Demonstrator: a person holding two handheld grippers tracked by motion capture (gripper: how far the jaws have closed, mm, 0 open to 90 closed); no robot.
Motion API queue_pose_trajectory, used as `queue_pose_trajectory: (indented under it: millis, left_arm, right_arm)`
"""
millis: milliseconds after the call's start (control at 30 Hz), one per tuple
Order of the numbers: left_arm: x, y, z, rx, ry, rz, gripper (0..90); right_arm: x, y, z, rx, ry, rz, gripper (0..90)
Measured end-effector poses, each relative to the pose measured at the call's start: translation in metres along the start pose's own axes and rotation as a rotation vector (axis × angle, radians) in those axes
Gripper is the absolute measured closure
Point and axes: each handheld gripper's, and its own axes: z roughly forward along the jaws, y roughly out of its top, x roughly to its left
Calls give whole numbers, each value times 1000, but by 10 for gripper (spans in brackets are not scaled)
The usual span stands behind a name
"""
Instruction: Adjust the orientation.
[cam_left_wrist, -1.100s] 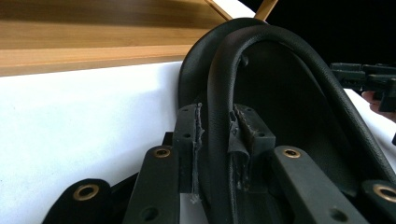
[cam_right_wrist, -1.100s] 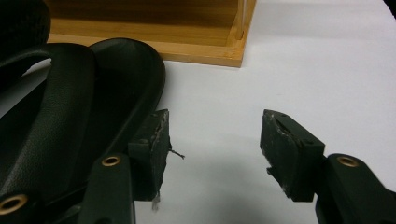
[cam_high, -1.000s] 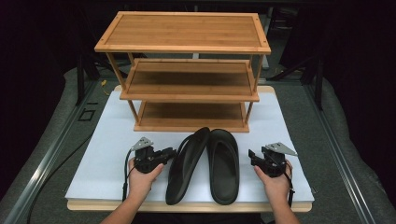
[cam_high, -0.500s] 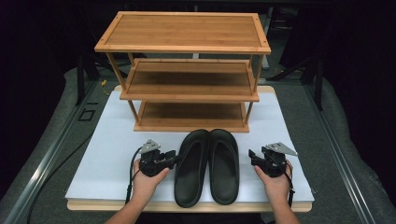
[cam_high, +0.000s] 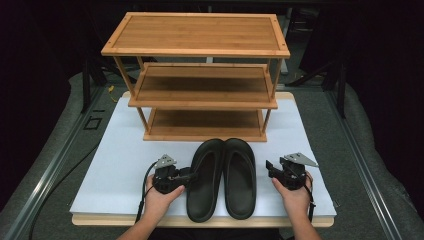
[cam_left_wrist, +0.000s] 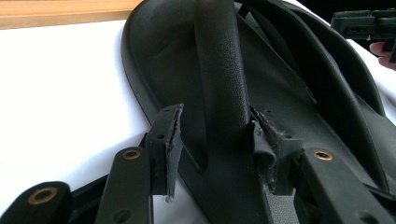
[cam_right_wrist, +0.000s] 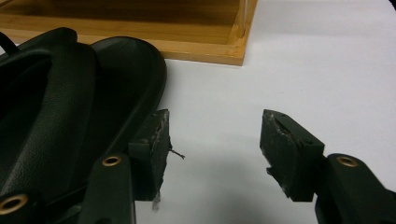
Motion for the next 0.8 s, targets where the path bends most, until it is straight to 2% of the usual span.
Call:
queue_pose_trajectory:
  millis: [100, 167, 200, 233, 333, 500, 633, 800]
  left_arm:
    - [0, 2, 0, 14, 4, 4, 560]
    - [1, 3, 0, 15, -9, -1, 575]
    - [1, 3, 0, 12, -40, -18, 687]
    - [1, 3, 0, 17, -29, -17, 689]
    - [2, 5, 0, 23, -33, -24, 697]
    - [4, 6, -3, 17, -1, -18, 713]
    - [5, 8, -7, 9, 20, 1, 718]
    - [9, 10, -15, 4, 34, -7, 724]
  right_arm:
    - [0, 0, 0, 3, 0, 3, 427]
    - [0, 0, 1, -9, -1, 7, 428]
    - [0, 0, 1, -9, -1, 7, 429]
    - [0, 0, 0, 2, 1, 5, 429]
    - [0, 0, 1, -8, 0, 6, 430]
    - [-1, 0, 1, -2, 1, 8, 431]
    - [-1, 0, 1, -1, 1, 8, 432]
    - [-1, 0, 1, -1, 2, 8, 433]
